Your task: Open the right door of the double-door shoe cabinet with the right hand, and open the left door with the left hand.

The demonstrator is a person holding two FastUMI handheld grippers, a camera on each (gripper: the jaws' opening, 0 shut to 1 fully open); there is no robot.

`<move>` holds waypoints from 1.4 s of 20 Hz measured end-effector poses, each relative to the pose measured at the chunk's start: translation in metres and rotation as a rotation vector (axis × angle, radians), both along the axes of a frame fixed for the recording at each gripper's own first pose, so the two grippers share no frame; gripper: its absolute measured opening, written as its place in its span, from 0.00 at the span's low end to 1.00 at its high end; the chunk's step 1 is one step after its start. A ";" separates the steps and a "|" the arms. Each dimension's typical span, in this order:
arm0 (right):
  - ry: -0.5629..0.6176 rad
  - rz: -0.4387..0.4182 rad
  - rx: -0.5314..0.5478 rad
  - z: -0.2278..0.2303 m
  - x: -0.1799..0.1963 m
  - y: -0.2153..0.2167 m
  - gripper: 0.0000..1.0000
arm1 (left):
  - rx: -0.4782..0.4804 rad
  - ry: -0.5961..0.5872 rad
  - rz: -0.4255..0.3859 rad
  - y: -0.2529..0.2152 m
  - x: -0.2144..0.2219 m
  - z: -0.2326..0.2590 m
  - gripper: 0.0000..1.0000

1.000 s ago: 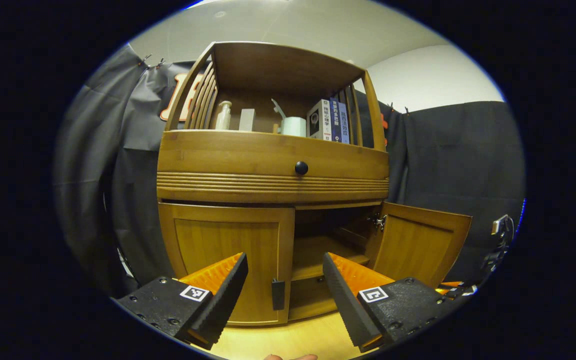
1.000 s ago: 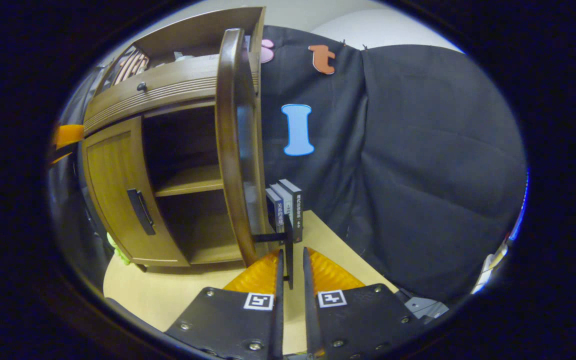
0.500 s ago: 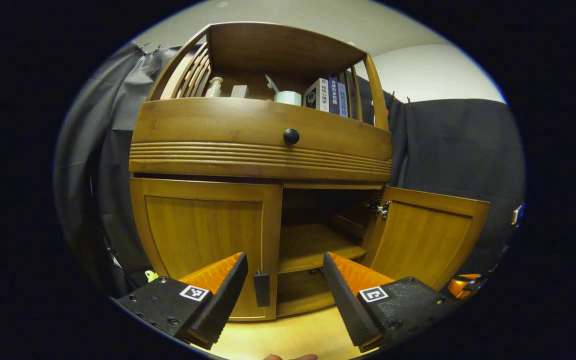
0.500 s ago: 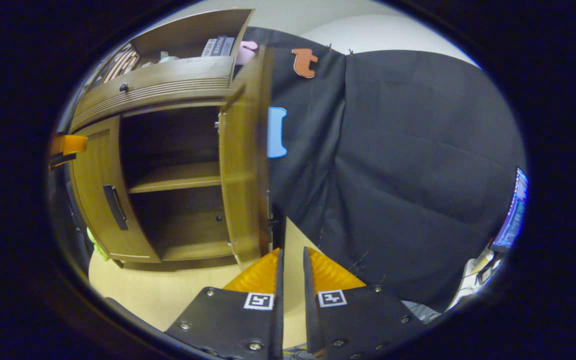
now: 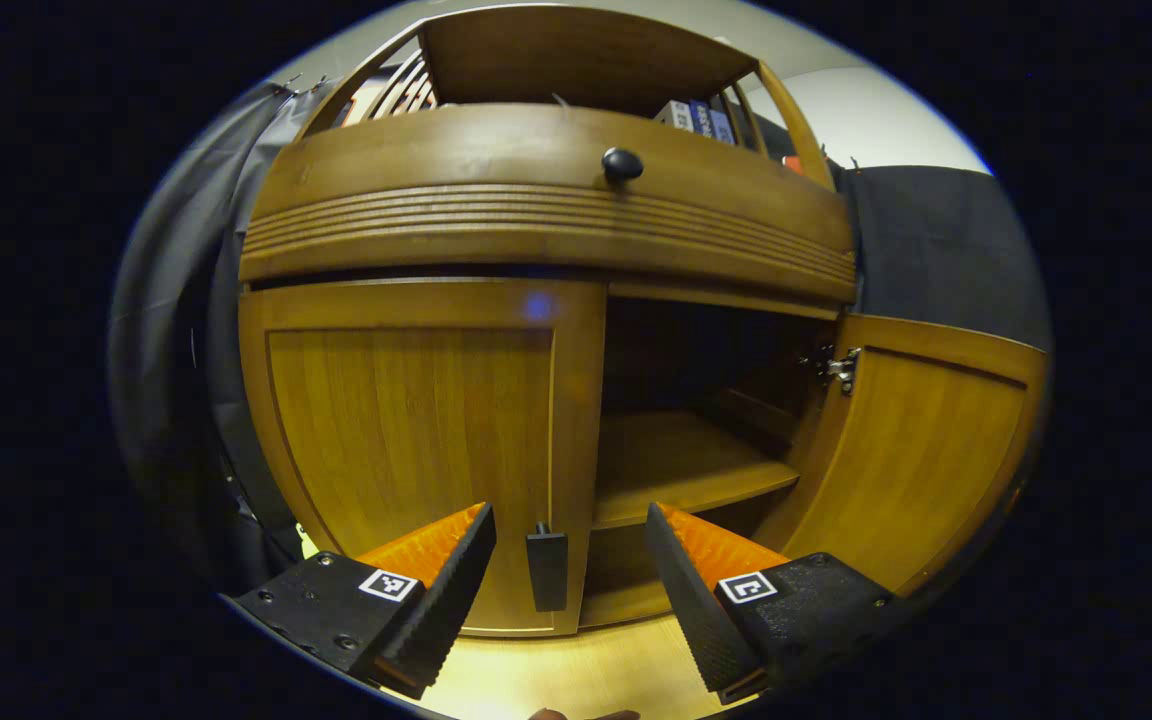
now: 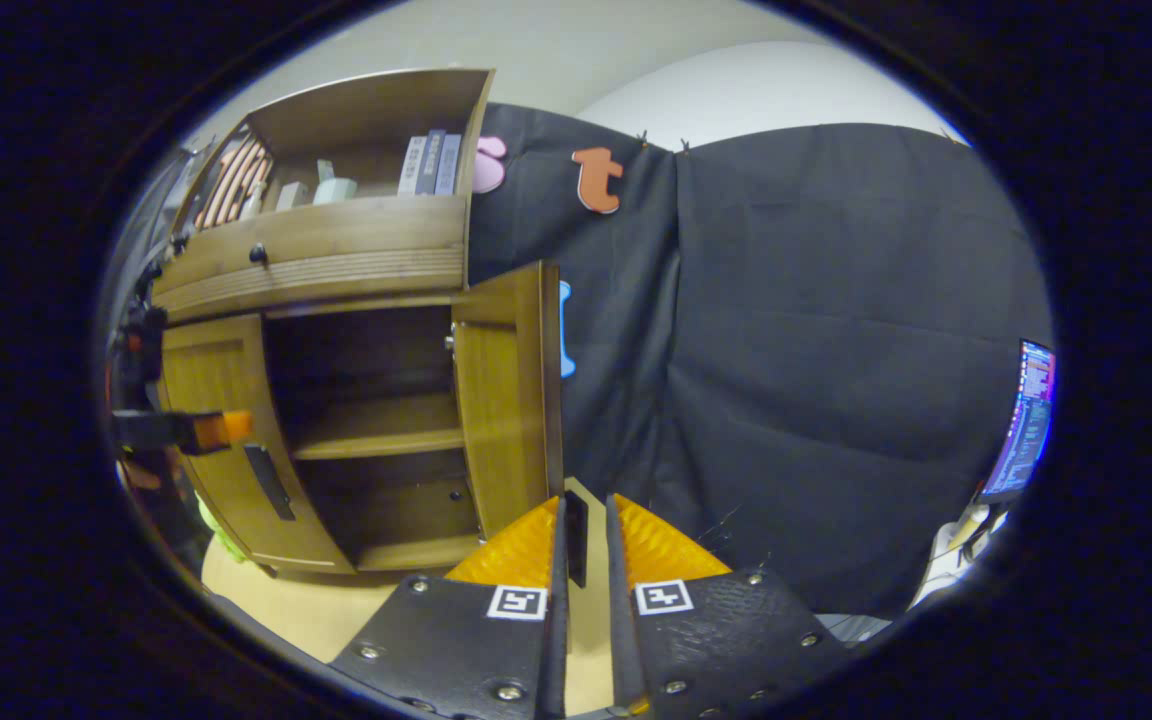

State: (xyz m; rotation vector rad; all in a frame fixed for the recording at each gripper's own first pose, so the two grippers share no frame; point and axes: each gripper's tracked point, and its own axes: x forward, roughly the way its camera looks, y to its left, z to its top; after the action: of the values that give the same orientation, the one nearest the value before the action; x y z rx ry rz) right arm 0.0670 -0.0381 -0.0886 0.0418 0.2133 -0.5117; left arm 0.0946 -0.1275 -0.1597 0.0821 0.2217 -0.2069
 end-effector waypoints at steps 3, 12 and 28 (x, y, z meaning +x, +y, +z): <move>-0.043 0.004 0.010 0.018 -0.005 0.007 0.18 | 0.010 0.043 0.031 0.005 0.022 -0.024 0.94; -0.112 0.090 -0.013 0.059 0.005 0.048 0.18 | 0.009 0.113 0.091 0.008 0.055 -0.076 0.86; -0.070 0.280 0.007 0.045 0.036 0.070 0.18 | -0.022 0.081 0.136 0.023 0.029 -0.084 0.33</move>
State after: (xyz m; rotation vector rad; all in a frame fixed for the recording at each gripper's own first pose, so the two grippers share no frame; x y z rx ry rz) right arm 0.1032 0.0318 -0.0434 0.0355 0.1497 -0.2301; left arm 0.1241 -0.1040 -0.2436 0.0366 0.3042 -0.0773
